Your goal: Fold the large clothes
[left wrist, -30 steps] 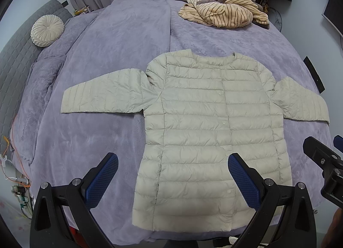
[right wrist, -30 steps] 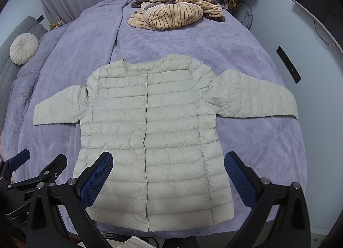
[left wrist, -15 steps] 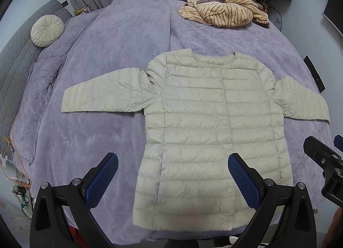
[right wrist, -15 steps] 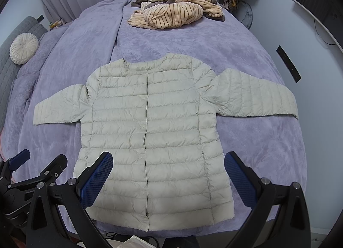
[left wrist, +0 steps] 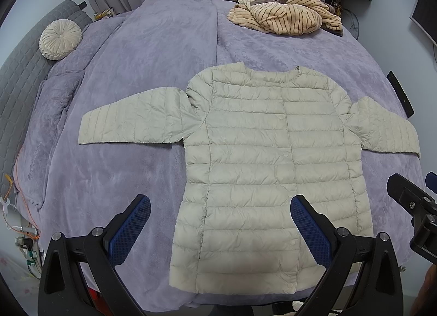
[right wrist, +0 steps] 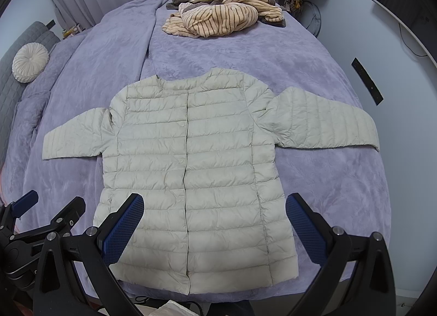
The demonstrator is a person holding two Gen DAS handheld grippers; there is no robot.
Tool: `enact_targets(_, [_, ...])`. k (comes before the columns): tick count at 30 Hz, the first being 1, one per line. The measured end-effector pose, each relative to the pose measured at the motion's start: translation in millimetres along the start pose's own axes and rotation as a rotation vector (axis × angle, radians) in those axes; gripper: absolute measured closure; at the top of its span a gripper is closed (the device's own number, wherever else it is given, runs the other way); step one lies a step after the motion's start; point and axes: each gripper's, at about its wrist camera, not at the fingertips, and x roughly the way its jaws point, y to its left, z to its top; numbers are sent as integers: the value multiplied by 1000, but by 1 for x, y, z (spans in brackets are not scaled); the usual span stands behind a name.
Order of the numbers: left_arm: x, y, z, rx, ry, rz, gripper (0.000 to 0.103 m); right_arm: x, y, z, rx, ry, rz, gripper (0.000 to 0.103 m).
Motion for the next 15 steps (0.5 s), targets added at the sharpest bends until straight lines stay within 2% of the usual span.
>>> enact_targets(15, [2,4,-3,-3,4,0,0,1,1,0,-1,2,1,0])
